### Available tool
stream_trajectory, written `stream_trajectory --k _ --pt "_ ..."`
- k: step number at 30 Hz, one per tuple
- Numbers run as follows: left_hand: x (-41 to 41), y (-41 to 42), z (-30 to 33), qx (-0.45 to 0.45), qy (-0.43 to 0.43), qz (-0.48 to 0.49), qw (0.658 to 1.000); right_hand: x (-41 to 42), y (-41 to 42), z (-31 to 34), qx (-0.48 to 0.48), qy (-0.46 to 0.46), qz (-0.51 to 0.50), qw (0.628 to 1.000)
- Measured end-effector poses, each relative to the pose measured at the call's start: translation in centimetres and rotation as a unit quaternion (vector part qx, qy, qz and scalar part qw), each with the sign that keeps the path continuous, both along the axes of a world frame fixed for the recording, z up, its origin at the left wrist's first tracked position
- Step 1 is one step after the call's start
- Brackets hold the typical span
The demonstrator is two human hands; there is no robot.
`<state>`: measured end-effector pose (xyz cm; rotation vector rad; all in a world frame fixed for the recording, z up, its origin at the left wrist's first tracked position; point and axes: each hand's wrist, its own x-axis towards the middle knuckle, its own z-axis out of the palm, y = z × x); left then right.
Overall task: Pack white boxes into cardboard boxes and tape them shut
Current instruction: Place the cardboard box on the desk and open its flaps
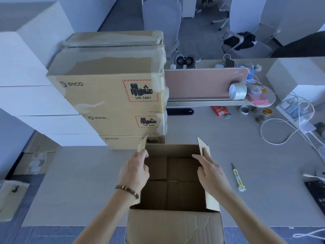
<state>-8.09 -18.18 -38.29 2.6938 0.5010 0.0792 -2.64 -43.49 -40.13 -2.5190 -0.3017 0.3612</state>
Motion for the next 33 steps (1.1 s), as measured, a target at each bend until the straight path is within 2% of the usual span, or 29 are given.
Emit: stream_trajectory --k 6,10,15,20,28,31,33 --pt "-0.5 3.1 1.1 -0.054 0.001 0.074 0.996 0.4 -2.0 2.6 -0.039 0.016 -0.054 0.998" --pt "-1.2 5.7 1.2 -0.103 0.017 0.117 0.988 1.3 -4.6 2.7 -0.019 0.041 -0.108 0.993" --pt "-1.8 8.6 0.3 -0.15 0.053 0.104 0.982 2.6 -7.6 2.4 0.027 0.079 -0.142 0.986" --pt "-2.7 10.8 -1.5 -0.199 0.046 0.089 0.975 2.8 -10.1 0.8 -0.002 0.082 -0.126 0.989" --pt "-2.8 9.6 -6.6 -0.116 0.096 0.12 0.981 2.3 -9.7 -2.9 -0.159 0.102 -0.164 0.968" --pt "-2.6 6.8 -7.5 -0.066 0.138 0.07 0.986 1.6 -8.0 -4.5 -0.152 0.067 -0.145 0.975" --pt "-2.2 4.9 -8.3 -0.014 0.176 0.034 0.984 1.4 -6.6 -5.7 -0.152 0.092 -0.156 0.972"
